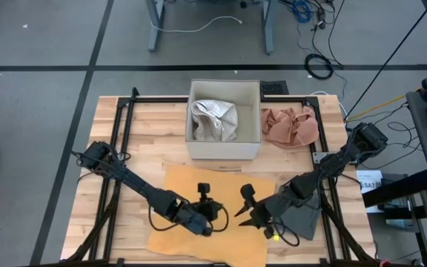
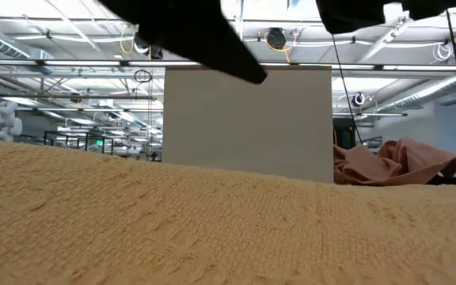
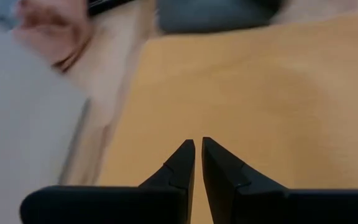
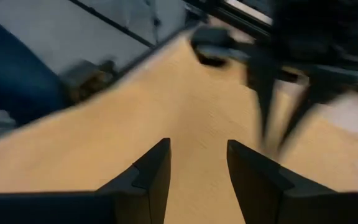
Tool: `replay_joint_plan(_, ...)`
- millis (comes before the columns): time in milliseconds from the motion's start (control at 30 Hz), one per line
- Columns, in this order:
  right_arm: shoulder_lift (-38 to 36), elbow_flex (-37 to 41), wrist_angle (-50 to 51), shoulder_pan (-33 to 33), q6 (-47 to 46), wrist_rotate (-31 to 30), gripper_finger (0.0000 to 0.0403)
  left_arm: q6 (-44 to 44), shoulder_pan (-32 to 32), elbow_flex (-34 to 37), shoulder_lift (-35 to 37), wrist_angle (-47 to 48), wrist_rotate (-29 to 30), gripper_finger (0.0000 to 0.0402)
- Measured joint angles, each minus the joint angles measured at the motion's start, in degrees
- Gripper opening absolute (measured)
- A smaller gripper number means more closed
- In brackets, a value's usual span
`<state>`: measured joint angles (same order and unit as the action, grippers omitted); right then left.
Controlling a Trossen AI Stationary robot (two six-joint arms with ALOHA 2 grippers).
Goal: Fold towel
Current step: Fold the yellow towel
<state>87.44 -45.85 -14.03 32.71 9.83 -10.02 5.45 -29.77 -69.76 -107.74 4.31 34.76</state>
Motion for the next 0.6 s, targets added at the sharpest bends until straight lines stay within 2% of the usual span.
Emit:
replay_joint_plan(200, 0.0, -2.5, 8.5, 0.0, -2.0, -17.2, 0.0144, -3.5, 0.3, 0.0, 0.0, -6.9, -9.3, 0.0037)
replay_joint_plan(267, 0.0, -2.5, 11.1, 0.0, -3.5, -21.2, 0.0144, -3.5, 0.2, 0.0, 0.0, -8.0, -11.8, 0.0037)
replay_joint_plan(367, 0.0, -2.5, 13.9, 0.0, -5.8, -23.0, 0.0144, -3.4, 0.0, 0.0, 0.0, -9.2, -15.8, 0.0037)
replay_joint_plan(600, 0.0, -2.5, 20.1, 0.1, -12.8, -22.5, 0.0144, -4.5, -1.3, 0.0, 0.0, -12.8, -22.5, 0.0037)
